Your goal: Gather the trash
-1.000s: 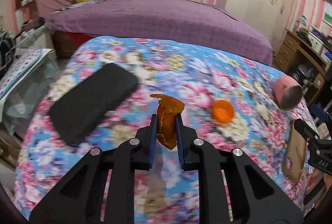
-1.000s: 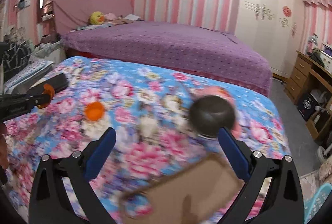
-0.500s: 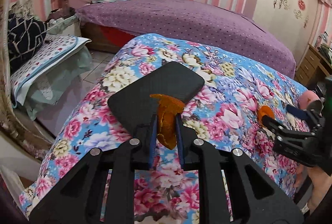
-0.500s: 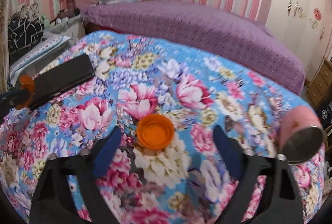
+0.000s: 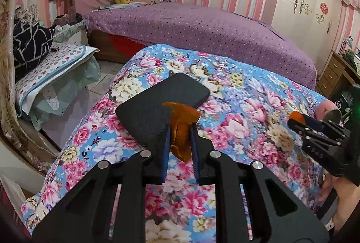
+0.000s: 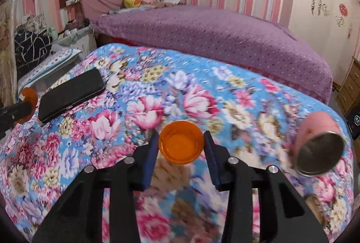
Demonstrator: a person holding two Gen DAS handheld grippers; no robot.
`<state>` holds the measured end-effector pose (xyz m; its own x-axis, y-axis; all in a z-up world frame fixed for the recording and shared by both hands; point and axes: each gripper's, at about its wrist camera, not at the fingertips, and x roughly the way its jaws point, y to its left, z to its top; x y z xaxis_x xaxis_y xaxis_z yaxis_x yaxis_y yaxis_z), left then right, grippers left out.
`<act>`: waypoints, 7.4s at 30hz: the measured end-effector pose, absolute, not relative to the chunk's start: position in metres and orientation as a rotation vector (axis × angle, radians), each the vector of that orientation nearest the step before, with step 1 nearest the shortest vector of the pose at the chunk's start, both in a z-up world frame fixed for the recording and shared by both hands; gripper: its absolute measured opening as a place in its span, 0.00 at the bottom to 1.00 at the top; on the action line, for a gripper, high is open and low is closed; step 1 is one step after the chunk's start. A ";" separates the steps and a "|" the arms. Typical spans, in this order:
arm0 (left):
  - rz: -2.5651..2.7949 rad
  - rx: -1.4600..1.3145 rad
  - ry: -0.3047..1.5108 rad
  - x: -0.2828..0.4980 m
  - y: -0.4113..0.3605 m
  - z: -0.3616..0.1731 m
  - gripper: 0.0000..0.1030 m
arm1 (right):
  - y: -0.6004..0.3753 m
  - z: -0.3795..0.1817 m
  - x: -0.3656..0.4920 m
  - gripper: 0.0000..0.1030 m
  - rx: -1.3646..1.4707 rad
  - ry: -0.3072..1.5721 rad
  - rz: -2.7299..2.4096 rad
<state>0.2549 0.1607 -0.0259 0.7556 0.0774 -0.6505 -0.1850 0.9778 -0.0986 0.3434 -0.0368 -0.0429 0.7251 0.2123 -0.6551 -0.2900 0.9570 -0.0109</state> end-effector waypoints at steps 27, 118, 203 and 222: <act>-0.101 -0.018 0.683 0.195 -0.021 -0.015 0.15 | -0.253 0.012 0.185 0.39 -0.081 0.573 -0.013; -0.152 0.093 0.481 0.069 -0.157 0.021 0.95 | -0.398 0.040 0.051 0.96 0.099 0.446 -0.210; -0.071 0.037 0.382 0.024 -0.056 0.002 0.95 | -0.243 0.025 0.021 0.96 -0.081 0.401 -0.229; -0.069 0.035 0.381 0.024 -0.056 0.002 0.95 | -0.239 0.023 0.022 0.96 -0.082 0.403 -0.222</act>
